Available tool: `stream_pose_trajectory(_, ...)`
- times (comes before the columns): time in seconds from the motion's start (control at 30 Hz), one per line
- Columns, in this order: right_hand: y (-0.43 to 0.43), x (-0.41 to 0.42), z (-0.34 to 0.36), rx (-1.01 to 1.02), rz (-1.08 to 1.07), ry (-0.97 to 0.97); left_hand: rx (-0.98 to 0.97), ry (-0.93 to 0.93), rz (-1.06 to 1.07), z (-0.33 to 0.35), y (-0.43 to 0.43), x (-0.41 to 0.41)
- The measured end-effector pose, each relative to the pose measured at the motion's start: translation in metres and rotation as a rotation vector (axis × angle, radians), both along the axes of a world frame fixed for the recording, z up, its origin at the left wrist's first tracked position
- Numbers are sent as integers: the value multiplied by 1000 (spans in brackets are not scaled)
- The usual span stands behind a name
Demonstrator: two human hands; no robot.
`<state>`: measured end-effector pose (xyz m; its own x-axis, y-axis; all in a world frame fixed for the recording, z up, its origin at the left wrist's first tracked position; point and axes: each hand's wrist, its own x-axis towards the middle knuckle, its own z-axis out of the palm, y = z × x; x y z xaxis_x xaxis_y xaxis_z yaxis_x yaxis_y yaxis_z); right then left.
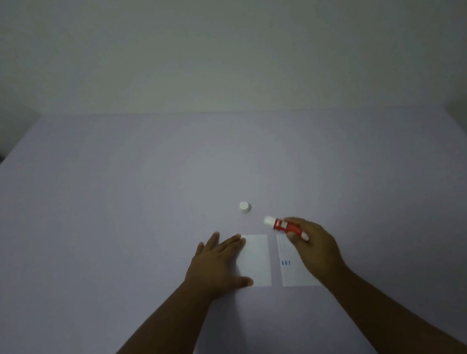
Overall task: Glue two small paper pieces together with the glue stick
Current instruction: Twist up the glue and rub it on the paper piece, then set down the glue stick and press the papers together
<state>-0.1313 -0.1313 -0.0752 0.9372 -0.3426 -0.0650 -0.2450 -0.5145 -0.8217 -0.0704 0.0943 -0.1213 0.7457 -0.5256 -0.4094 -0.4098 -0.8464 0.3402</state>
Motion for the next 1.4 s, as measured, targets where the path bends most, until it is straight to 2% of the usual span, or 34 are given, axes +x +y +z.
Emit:
stream_pose_trajectory(0.07,-6,10,9,390,-121,31,-5,-2,2,-1,1,0)
stream_pose_trajectory(0.13,-12,21,12,682,-188,55,-5,-4,5,-3,2,0)
stream_pose_trajectory(0.2,-17,32,13,860,-230,37,2,-19,0,-4,2,-1)
stream_pose_trajectory(0.23,-18,38,13,883,-234,26,3,-29,-1,-5,3,-1)
stream_pose_trajectory(0.37,-16,57,6,619,-198,44,-12,-48,5,-9,4,-3)
stream_pose_trajectory(0.5,-13,73,-9,144,-81,115,-17,-62,8,-12,5,-3)
stream_pose_trajectory(0.6,-9,81,-17,17,-69,99,-25,-70,15,-16,5,-3)
stream_pose_trajectory(0.8,-6,83,-29,-34,-39,86,-31,-70,13,-20,6,-2)
stream_pose_trajectory(1.4,-2,80,-18,18,-17,99,-29,-62,11,-14,6,-2)
